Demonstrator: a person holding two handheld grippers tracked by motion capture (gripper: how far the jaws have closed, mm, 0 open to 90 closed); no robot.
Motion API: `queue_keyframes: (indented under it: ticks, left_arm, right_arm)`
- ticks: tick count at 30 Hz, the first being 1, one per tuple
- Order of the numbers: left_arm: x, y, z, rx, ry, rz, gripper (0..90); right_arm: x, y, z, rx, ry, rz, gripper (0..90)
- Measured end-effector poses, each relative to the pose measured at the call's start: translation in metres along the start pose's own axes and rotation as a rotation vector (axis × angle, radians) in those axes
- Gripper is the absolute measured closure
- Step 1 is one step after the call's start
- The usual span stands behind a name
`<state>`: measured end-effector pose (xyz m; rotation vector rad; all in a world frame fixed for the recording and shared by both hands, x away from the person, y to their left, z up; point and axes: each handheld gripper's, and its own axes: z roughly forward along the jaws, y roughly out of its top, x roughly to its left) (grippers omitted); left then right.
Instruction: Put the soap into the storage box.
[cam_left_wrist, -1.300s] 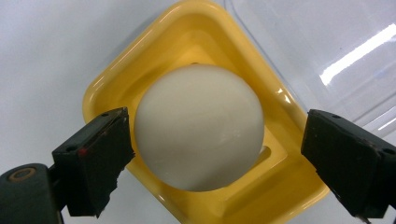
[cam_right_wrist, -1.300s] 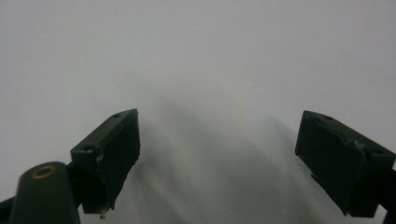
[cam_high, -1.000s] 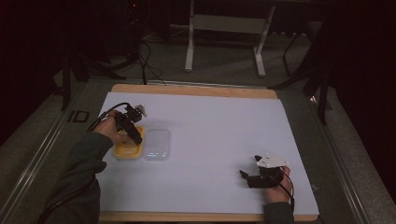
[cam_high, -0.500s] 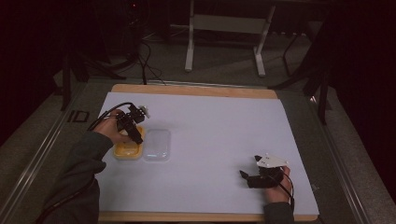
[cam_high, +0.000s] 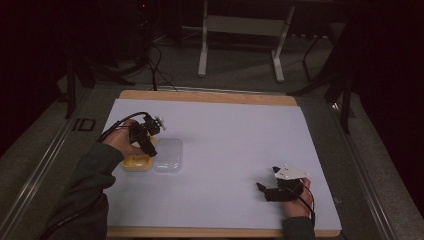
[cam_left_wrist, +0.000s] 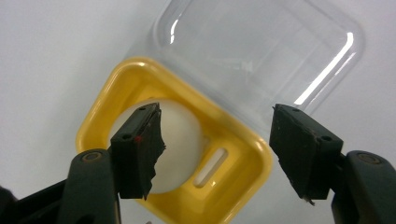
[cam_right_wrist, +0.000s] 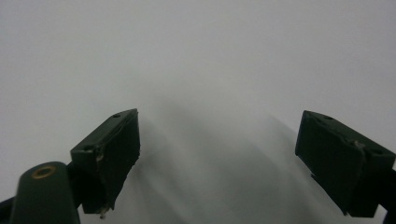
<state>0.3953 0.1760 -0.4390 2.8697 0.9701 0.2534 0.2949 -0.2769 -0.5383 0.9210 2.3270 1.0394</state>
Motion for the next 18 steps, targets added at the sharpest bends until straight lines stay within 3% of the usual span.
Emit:
queue_keyframes:
  ticks: [8, 18]
  left_arm:
    - [-0.019, 0.005, 0.005, -0.007, 0.004, 0.056, 37.2]
    - [-0.051, -0.005, 0.018, -0.082, -0.001, 0.09, 38.0]
  right_arm:
    - [0.0, 0.0, 0.0, 0.0, 0.0, 0.0, 13.9]
    - [0.0, 0.0, 0.001, 0.009, 0.001, -0.003, 13.9]
